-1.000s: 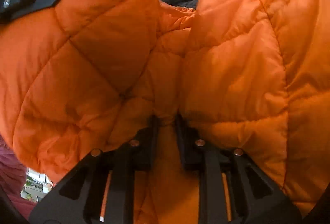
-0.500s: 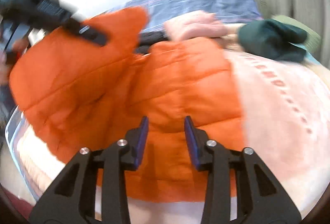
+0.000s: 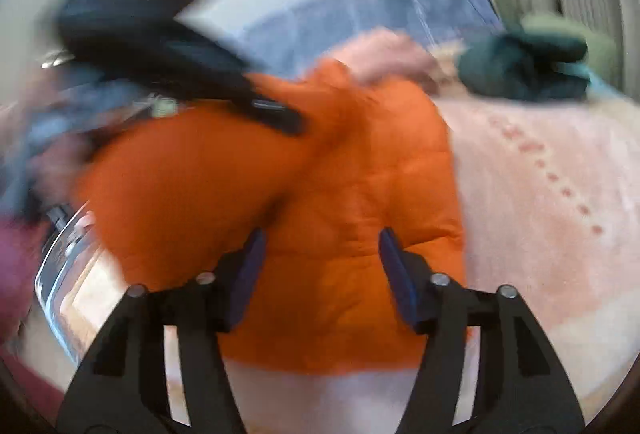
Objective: Fold large clothes
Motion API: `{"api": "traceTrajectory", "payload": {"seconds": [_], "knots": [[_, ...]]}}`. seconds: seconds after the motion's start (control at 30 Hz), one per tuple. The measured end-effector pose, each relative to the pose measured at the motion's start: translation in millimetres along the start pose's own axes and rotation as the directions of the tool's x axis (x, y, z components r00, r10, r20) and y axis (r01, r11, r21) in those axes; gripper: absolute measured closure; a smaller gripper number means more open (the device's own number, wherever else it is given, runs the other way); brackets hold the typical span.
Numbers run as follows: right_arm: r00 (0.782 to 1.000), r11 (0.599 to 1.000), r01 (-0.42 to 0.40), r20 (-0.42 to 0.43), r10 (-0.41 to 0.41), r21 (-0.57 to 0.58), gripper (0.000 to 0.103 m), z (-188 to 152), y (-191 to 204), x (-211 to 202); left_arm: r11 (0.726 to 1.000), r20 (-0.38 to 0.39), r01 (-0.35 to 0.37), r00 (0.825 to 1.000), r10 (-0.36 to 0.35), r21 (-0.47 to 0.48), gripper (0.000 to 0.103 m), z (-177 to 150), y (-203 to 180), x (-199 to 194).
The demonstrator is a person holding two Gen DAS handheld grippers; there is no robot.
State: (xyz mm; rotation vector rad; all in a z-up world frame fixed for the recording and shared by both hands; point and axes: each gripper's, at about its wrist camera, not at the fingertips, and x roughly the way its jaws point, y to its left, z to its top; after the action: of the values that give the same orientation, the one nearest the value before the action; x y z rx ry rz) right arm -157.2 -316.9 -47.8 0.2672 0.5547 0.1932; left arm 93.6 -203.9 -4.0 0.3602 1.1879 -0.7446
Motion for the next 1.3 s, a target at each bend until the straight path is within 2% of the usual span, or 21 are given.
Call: {"api": "traceTrajectory", "payload": {"seconds": [0.03, 0.07, 0.1, 0.23, 0.27, 0.33, 0.43, 0.47, 0.5, 0.53, 0.57, 0.6, 0.67, 0.8, 0.87, 1.0, 1.13, 1.2, 1.3], "knots": [[1.0, 0.999, -0.027, 0.009, 0.028, -0.022, 0.04, -1, 10, -4, 1.0, -0.009, 0.005, 1.0, -0.005, 0.002, 0.084, 1, -1, 2], [0.998, 0.996, -0.066, 0.021, 0.067, -0.063, 0.035, -7, 28, -12, 1.0, -0.022, 0.012, 1.0, -0.012, 0.004, 0.084, 3, -1, 4], [0.996, 0.992, -0.076, 0.033, 0.079, -0.104, 0.027, -12, 45, -17, 1.0, -0.046, 0.022, 0.999, -0.021, 0.011, 0.084, 5, -3, 7], [0.994, 0.985, -0.084, 0.062, 0.094, -0.148, 0.015, -17, 88, -21, 0.999, -0.113, 0.027, 0.993, -0.023, 0.033, 0.084, 12, -8, 15], [0.995, 0.987, -0.066, 0.069, 0.077, -0.145, 0.01, -18, 93, -23, 0.999, -0.121, 0.026, 0.992, -0.021, 0.039, 0.084, 14, -11, 16], [0.995, 0.991, 0.003, 0.098, 0.01, -0.131, 0.01, -12, 100, -17, 0.998, -0.141, 0.023, 0.99, -0.016, 0.052, 0.084, 17, -16, 20], [0.995, 0.997, 0.013, 0.103, -0.005, -0.073, 0.009, 0, 103, -9, 0.997, -0.164, 0.03, 0.986, -0.018, 0.071, 0.084, 21, -24, 25], [0.995, 0.998, 0.049, 0.095, -0.044, -0.047, 0.01, 1, 102, -5, 0.996, -0.171, 0.035, 0.985, -0.021, 0.077, 0.084, 22, -27, 27], [0.993, 0.996, 0.08, 0.09, -0.077, -0.026, 0.032, 5, 103, 1, 0.995, -0.18, 0.042, 0.983, -0.026, 0.086, 0.084, 24, -31, 28], [0.993, 0.996, 0.09, 0.08, -0.09, -0.001, 0.048, 7, 96, 6, 0.994, -0.181, 0.045, 0.983, -0.027, 0.098, 0.084, 26, -35, 28], [0.996, 0.997, 0.062, 0.06, -0.065, 0.054, 0.071, 8, 84, 8, 0.993, -0.178, 0.045, 0.984, -0.026, 0.107, 0.084, 28, -37, 27], [0.998, 0.993, 0.035, 0.053, -0.041, 0.117, 0.082, 7, 71, 5, 0.992, -0.173, 0.05, 0.985, -0.029, 0.118, 0.083, 29, -39, 27], [0.997, 0.979, 0.021, 0.069, -0.035, 0.205, 0.087, 3, 47, -10, 0.988, -0.165, 0.089, 0.984, -0.067, 0.127, 0.083, 31, -41, 26], [0.994, 0.97, 0.009, 0.105, -0.036, 0.244, 0.087, -6, 17, -30, 0.964, -0.127, 0.18, 0.979, -0.157, 0.194, 0.076, 25, -54, 17], [0.993, 0.966, 0.019, 0.109, -0.049, 0.258, 0.087, -16, 13, -37, 0.955, -0.095, 0.184, 0.982, -0.166, 0.231, 0.074, 23, -61, 12], [0.992, 0.954, 0.032, 0.106, -0.067, 0.297, 0.087, -29, -8, -37, 0.955, -0.059, 0.17, 0.985, -0.16, 0.245, 0.074, 25, -70, 9], [0.992, 0.926, 0.047, 0.089, -0.086, 0.375, 0.087, -25, -29, -25, 0.94, 0.055, 0.171, 0.979, -0.195, 0.296, 0.072, 17, -75, -28], [0.993, 0.916, 0.039, 0.085, -0.079, 0.399, 0.087, -27, -43, -27, 0.946, 0.155, 0.129, 0.971, -0.182, 0.298, 0.07, 12, -64, -52], [0.994, 0.91, 0.032, 0.08, -0.071, 0.414, 0.086, -28, -50, -28, 0.975, 0.279, 0.01, 0.958, -0.073, 0.222, 0.069, 7, -32, -63]]}}
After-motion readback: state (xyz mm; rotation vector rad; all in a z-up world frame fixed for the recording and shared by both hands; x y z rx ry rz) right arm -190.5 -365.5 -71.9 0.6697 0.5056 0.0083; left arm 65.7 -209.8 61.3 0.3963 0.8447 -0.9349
